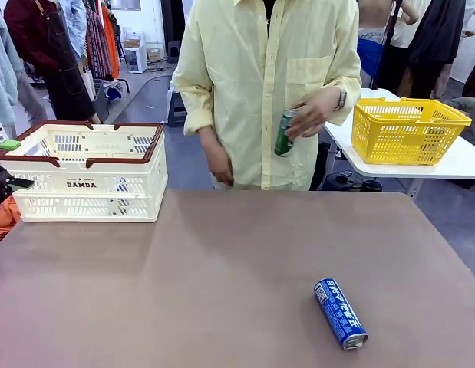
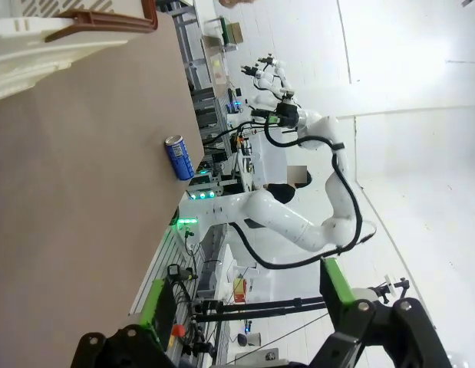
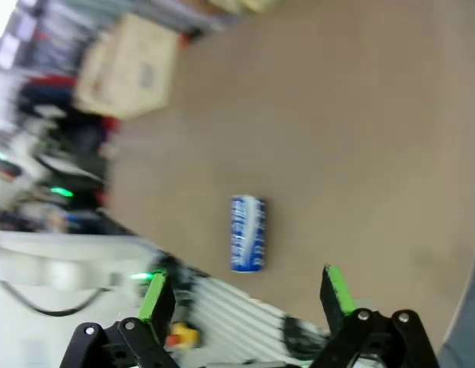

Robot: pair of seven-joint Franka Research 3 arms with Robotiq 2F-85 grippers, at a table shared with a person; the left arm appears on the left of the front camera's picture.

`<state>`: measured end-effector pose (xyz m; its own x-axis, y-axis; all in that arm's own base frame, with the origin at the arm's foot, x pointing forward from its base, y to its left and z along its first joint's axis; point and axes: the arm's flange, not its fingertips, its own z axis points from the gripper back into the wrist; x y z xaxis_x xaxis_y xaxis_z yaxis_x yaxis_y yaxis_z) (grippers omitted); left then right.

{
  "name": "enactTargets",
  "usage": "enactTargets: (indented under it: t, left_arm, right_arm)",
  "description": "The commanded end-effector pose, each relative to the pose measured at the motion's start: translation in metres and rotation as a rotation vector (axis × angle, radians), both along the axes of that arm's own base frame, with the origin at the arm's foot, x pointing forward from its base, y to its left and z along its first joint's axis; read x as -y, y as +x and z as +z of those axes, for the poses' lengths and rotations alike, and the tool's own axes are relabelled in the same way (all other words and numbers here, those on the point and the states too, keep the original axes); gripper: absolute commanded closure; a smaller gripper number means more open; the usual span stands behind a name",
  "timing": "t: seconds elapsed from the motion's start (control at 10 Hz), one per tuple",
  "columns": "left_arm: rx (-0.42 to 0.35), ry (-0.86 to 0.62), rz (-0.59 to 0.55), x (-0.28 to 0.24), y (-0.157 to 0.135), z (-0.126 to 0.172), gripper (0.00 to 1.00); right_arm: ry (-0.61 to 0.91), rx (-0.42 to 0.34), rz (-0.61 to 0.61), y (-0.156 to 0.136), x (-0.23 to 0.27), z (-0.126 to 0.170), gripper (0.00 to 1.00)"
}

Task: Place the drinks into the Shopping basket.
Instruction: Pick up one drink and place it into the Shopping basket.

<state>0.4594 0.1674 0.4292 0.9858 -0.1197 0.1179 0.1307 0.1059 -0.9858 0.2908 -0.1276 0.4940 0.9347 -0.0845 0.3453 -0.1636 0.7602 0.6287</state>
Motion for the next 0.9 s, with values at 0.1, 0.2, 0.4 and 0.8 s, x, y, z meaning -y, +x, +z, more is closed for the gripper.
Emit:
enactTargets:
  t: [0.1, 0.2, 0.4, 0.8]
  left_arm:
    - [0.006, -0.012, 0.002, 0.000, -0.003, 0.002, 0.00]
    - [0.006, -0.012, 0.002, 0.000, -0.003, 0.002, 0.00]
    - [0.006, -0.012, 0.002, 0.000, -0.003, 0.002, 0.00]
    - [0.006, -0.012, 0.002, 0.000, -0.003, 0.002, 0.00]
  right_arm:
    - [-0.340, 0.106, 0.035, -0.019, -0.081, -0.029, 0.00]
    - [-0.323, 0.137, 0.041, -0.029, -0.091, -0.028, 0.00]
    - [-0.273, 0.074, 0.045, -0.002, -0.057, -0.003, 0.00]
    - [-0.479, 0.028, 0.166, 0.041, -0.159, -0.026, 0.00]
